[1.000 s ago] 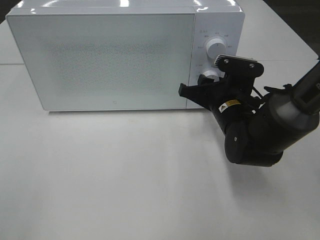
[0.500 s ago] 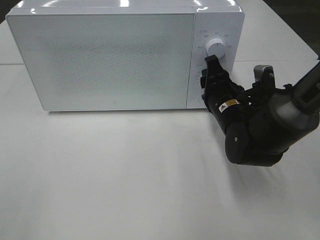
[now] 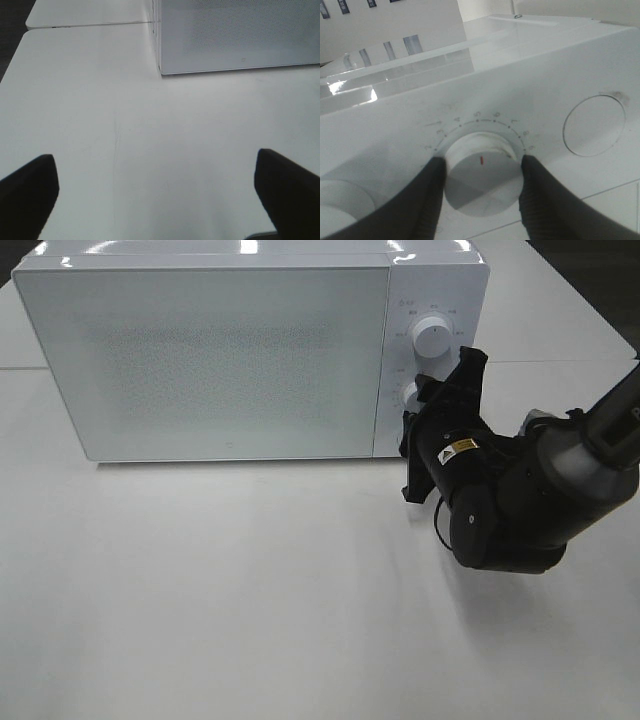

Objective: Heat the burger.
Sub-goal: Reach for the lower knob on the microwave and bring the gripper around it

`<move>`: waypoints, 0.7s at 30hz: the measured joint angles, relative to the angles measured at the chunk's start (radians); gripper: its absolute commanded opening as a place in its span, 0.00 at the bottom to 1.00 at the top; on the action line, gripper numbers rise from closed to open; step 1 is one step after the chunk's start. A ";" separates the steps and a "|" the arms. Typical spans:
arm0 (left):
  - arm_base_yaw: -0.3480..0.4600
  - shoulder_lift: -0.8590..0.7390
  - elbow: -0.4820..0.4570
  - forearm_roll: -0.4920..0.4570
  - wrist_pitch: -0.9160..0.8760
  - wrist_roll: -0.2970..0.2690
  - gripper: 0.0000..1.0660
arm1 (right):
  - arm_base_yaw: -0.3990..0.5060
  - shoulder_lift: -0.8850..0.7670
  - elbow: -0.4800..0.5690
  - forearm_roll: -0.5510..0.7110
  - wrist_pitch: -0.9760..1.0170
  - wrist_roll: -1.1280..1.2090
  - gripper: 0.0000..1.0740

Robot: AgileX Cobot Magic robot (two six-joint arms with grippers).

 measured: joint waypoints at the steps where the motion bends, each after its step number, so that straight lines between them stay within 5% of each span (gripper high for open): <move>1: 0.000 0.000 0.000 0.000 0.000 0.000 0.94 | 0.000 0.000 0.000 0.000 0.000 0.000 0.00; 12: 0.000 0.000 0.000 0.000 0.000 0.000 0.94 | 0.000 0.000 0.000 0.002 0.000 -0.014 0.03; 21: 0.000 0.000 0.000 -0.001 0.000 0.000 0.94 | 0.000 0.000 0.000 0.009 0.000 -0.052 0.16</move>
